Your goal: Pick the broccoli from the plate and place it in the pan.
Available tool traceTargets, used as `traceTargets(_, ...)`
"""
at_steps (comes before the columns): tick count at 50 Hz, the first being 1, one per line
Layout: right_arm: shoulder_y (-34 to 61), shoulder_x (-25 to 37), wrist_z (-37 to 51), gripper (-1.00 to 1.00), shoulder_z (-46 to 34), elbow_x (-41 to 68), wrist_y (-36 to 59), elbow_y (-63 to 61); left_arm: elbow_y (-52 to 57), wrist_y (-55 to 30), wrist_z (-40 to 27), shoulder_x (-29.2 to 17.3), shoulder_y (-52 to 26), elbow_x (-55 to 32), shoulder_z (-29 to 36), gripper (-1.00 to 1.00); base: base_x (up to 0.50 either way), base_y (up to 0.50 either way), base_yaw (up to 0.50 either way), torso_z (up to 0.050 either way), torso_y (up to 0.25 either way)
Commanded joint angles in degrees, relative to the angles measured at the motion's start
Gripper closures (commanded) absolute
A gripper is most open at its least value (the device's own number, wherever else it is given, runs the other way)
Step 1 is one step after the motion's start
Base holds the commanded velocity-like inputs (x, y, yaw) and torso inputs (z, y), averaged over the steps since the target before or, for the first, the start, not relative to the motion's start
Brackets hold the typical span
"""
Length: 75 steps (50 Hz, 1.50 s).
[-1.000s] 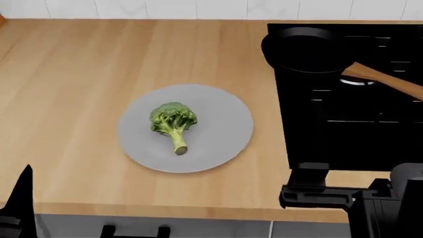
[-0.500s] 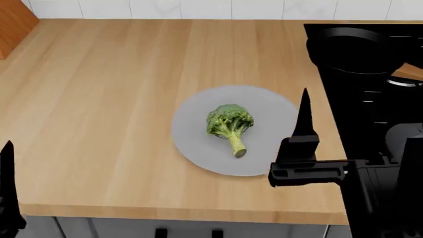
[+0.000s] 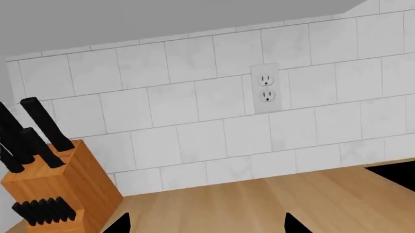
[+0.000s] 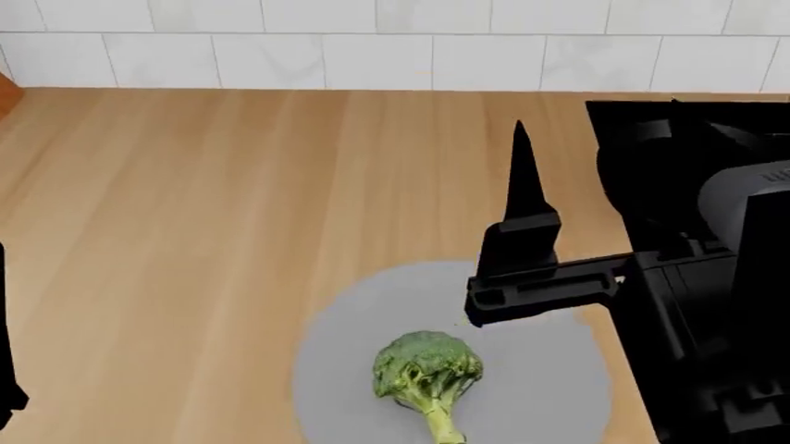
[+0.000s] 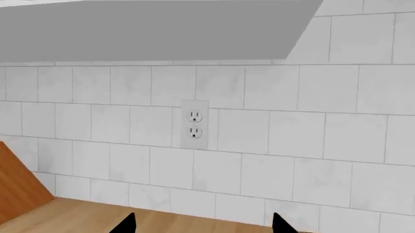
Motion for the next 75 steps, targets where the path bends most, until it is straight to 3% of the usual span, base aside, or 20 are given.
traceTargets(1, 1.3, 0.3, -0.7, -1.0, -1.2, 0.1, 0.0, 0.4, 0.0, -0.1, -0.5, -0.3, -0.7, -0.6, 0.6, -1.0, 0.5, 0.0, 0.0, 0.0, 0.0)
traceTargets(6, 3.4, 0.2, -0.1, -1.0, -3.9, -2.1, 0.6, 1.9, -0.6, 0.6, -0.3, -0.1, -0.6, 0.2, 1.1, -1.0, 0.25, 0.0, 0.0, 0.0, 0.003)
traceTargets(12, 13.8, -2.3, 9.5, -1.0, 0.9, 22.0, 14.7, 9.6, -0.7, 0.9, -0.4, -0.2, -0.3, 0.2, 1.2, -1.0, 0.0, 0.0, 0.0, 0.0, 0.0)
traceTargets(16, 17.2, -1.5, 13.6, -1.0, -2.5, 31.3, 21.6, 13.4, -1.0, 1.8, 0.2, 0.1, 0.0, 0.9, 1.9, -1.0, 0.0, 0.0, 0.0, 0.0, 0.0)
traceTargets(19, 18.9, -0.5, 23.8, -1.0, -5.6, 44.8, 24.0, 18.8, -1.2, 2.3, 0.3, 0.2, 0.6, 1.1, 1.7, -1.0, 0.0, 0.0, 0.0, 0.0, 0.0)
traceTargets(22, 20.5, 1.2, 27.2, -1.0, -9.8, 51.4, 25.4, 19.7, -1.4, 2.8, 0.4, 0.5, 1.1, 1.5, 1.9, -1.0, 0.0, 0.0, 0.0, 0.0, 0.0)
traceTargets(40, 28.5, 4.6, 30.9, -1.0, -19.2, 54.6, 27.2, 23.9, -0.6, 3.4, -0.7, 0.4, 2.5, -0.9, 0.4, -1.0, 0.0, 0.0, 0.0, 0.0, 0.0)
traceTargets(55, 26.1, 13.1, 44.9, -1.0, -26.1, 69.5, 19.8, 19.6, -1.6, 5.4, 0.9, 1.3, 2.9, -0.6, 1.8, -1.0, 0.0, 0.0, 0.0, 0.0, 0.0)
traceTargets(75, 25.5, 16.5, 49.3, -1.0, -29.6, 77.0, 15.5, 13.4, -3.7, 7.0, 1.4, 3.6, 0.9, 2.1, 6.0, -1.0, 0.0, 0.0, 0.0, 0.0, 0.0)
